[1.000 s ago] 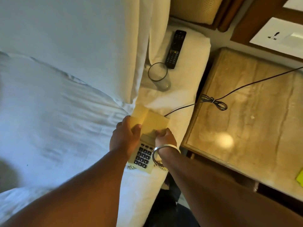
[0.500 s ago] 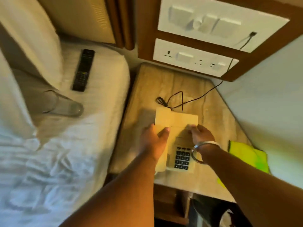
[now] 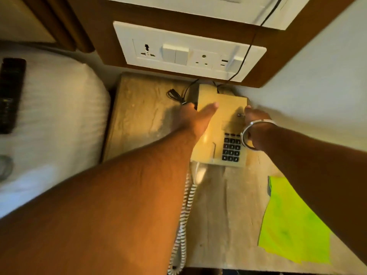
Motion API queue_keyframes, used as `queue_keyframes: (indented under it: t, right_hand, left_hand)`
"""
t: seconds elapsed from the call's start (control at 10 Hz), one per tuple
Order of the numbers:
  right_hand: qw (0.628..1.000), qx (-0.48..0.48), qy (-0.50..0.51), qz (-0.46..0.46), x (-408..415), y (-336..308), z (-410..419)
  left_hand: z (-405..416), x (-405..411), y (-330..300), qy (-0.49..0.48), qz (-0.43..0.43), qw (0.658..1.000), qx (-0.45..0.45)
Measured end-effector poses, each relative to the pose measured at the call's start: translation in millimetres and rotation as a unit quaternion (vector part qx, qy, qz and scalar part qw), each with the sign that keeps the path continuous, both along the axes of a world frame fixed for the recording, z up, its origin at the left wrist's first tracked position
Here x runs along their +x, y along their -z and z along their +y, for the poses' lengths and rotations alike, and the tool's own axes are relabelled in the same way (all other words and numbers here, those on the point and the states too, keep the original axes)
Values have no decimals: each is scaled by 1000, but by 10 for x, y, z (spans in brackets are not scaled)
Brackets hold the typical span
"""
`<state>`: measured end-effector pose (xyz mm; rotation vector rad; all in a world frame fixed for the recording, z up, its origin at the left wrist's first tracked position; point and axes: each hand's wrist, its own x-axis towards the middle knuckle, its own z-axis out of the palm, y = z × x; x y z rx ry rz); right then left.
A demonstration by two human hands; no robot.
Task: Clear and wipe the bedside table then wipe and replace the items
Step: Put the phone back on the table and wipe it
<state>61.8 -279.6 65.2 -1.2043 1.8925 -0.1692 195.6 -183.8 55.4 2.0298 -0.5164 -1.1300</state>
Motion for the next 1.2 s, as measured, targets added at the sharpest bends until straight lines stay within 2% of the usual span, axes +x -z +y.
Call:
queue_keyframes:
  t: [0.1, 0.4, 0.5, 0.7, 0.9, 1.0, 1.1, 1.2]
  right_hand:
    - [999, -23, -25, -23, 61, -48, -120]
    - [986, -36, -160, 30, -156, 89, 93]
    - [987, -68, -142, 17, -187, 73, 147]
    - [992, -72, -105, -14, -224, 115, 181]
    - [989, -78, -124, -25, -435, 96, 295]
    - [946, -175, -232, 146, -1124, 94, 689]
    - [930, -115, -222, 268, -1990, 253, 1227]
    - [917, 7, -252, 309, -2489, 485, 1677]
  left_hand:
    - [-200, 83, -51, -42, 56, 997, -15]
    - [81, -1, 20, -4, 51, 997, -59]
    - [156, -25, -4, 22, 68, 996, -47]
    - [171, -18, -41, 55, 59, 996, -38]
    - [173, 8, 91, -2, 87, 995, -48]
    - [188, -15, 110, 2, 57, 997, -51]
    - [190, -44, 45, 48, -43, 997, -42]
    - [228, -87, -6, 165, -259, 951, -43]
